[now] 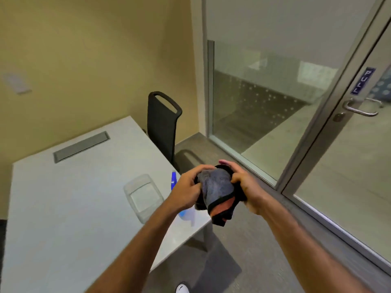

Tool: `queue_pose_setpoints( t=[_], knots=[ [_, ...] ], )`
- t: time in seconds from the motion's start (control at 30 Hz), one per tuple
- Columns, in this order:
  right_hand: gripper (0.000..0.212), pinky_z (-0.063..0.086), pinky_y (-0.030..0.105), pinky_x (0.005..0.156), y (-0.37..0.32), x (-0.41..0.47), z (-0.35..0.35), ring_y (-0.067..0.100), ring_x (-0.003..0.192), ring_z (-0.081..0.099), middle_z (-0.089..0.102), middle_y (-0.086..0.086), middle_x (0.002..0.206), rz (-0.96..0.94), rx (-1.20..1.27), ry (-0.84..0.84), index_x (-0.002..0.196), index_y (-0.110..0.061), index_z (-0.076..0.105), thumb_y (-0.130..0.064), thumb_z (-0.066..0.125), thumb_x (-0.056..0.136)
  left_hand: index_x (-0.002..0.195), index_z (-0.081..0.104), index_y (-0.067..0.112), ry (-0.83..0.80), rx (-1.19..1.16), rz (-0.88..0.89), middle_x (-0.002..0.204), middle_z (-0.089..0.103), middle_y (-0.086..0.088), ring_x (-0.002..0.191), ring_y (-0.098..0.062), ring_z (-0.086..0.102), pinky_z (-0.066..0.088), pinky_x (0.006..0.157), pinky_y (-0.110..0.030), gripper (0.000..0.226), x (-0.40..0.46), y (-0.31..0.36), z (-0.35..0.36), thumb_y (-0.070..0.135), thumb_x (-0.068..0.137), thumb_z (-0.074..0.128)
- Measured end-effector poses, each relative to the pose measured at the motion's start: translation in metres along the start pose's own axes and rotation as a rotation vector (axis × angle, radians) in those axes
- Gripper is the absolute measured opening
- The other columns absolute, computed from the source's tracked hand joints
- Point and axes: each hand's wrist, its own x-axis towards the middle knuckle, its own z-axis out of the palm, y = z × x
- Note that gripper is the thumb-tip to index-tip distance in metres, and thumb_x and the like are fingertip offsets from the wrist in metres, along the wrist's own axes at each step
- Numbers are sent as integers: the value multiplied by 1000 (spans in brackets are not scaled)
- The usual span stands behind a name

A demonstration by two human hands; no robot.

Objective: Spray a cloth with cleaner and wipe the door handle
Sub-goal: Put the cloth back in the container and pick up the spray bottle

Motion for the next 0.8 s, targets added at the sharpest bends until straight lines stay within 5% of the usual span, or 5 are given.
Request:
queue_pose_setpoints(
  t=[0.17,0.33,0.5,0.6,0.8],
  knots=[
    [67,52,42,104,-3,38,63,22,128,58,55,-1,144,-64,-21,-298,138,-44,55,-23,63,75,121,68,31,83,-53,13,114,74,9,108,-13,70,58,88,-25,34,-28,-25,-75,11,94,62],
    [42,60,33,86,12,88,157,20,107,70,72,1,115,-96,-77,-221,116,-32,67,-30,83,77,107,73,35,293,-65,-184,102,76,14,100,-12,71,58,73,-21,25,-36,-70,-163,23,85,74],
    [33,62,31,77,41,145,238,20,100,72,73,4,110,-42,27,-5,112,-26,64,-24,80,83,106,74,32,239,-188,-388,104,78,0,91,-20,74,57,69,-29,22,-33,-122,-250,22,97,57],
    [34,61,24,73,58,176,272,15,102,69,68,-2,115,49,52,129,120,-30,57,-33,73,90,116,70,31,174,-248,-497,116,74,-3,103,-25,72,60,87,-40,32,-30,-155,-284,44,99,46],
    [21,53,10,58,100,233,311,8,96,65,65,-11,109,103,98,302,102,-36,55,-30,73,91,135,58,30,107,-232,-563,127,67,3,111,-13,67,56,76,-26,45,-3,-220,-307,44,93,66]
  ],
)
